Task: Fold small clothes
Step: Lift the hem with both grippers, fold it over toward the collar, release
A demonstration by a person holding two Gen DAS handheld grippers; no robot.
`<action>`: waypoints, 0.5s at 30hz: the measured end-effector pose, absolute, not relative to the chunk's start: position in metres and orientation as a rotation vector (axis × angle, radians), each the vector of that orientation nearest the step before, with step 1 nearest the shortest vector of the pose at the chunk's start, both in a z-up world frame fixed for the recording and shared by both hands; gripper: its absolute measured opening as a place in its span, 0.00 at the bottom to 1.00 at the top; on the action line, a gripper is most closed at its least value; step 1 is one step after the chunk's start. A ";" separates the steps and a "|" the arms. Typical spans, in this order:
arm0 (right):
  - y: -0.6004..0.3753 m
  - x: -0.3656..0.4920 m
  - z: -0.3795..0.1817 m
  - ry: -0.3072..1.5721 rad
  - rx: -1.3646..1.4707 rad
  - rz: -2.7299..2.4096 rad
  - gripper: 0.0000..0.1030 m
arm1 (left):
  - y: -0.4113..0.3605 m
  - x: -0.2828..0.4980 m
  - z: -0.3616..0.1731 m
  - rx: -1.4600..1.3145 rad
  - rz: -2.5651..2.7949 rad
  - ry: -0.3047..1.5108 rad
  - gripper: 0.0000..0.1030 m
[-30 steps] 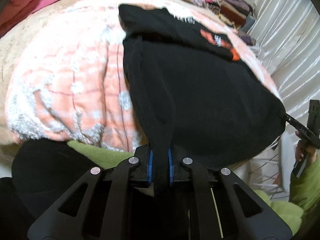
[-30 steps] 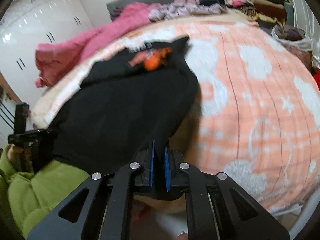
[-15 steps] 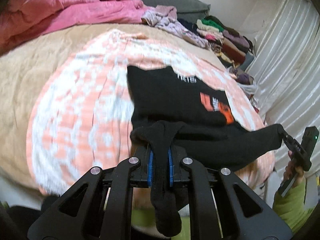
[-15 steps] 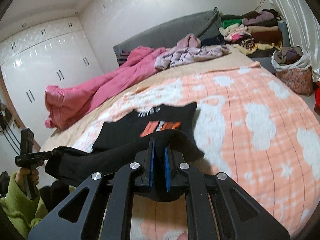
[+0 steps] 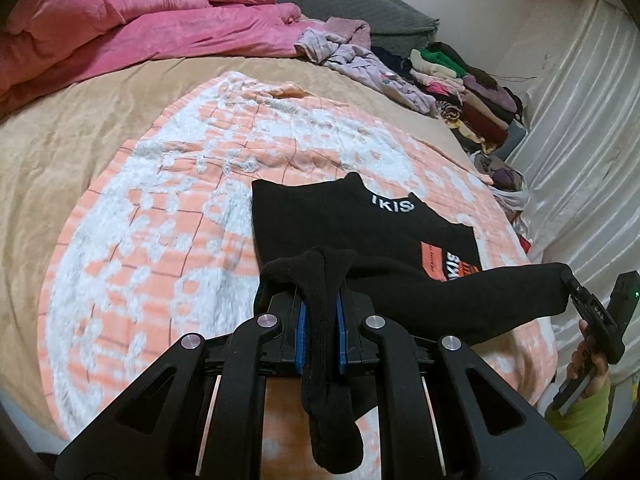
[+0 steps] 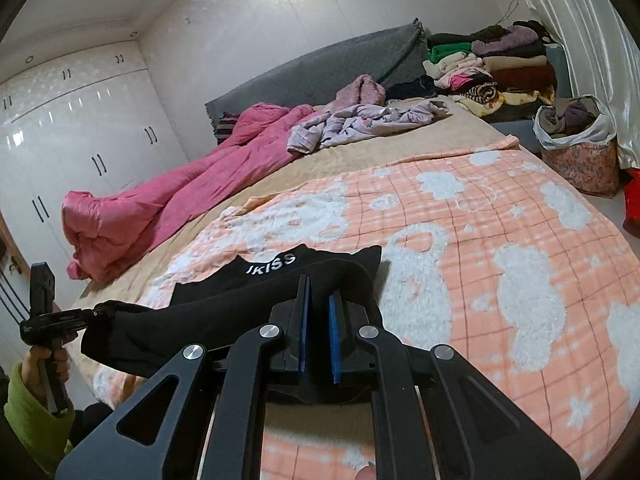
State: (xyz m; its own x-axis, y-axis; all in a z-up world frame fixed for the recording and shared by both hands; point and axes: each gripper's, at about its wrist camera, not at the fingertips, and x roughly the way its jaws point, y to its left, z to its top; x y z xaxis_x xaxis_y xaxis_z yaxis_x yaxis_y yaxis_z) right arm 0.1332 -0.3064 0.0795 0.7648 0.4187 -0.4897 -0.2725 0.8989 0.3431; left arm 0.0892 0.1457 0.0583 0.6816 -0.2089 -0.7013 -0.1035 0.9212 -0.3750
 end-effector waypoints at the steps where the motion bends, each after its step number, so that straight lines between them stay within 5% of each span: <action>1: -0.306 0.139 0.077 0.598 0.262 0.373 0.08 | 0.147 0.093 0.055 -0.411 -0.060 0.830 0.05; 9: -0.301 0.170 0.052 0.659 0.262 0.316 0.09 | 0.149 0.125 0.032 -0.429 -0.032 0.869 0.08; 11: -0.298 0.175 0.046 0.676 0.249 0.295 0.15 | 0.151 0.129 0.028 -0.438 -0.023 0.867 0.12; 13: -0.299 0.178 0.044 0.674 0.240 0.255 0.44 | 0.154 0.127 0.029 -0.450 -0.031 0.852 0.16; 15: -0.302 0.177 0.044 0.663 0.249 0.248 0.45 | 0.155 0.123 0.032 -0.422 -0.004 0.829 0.27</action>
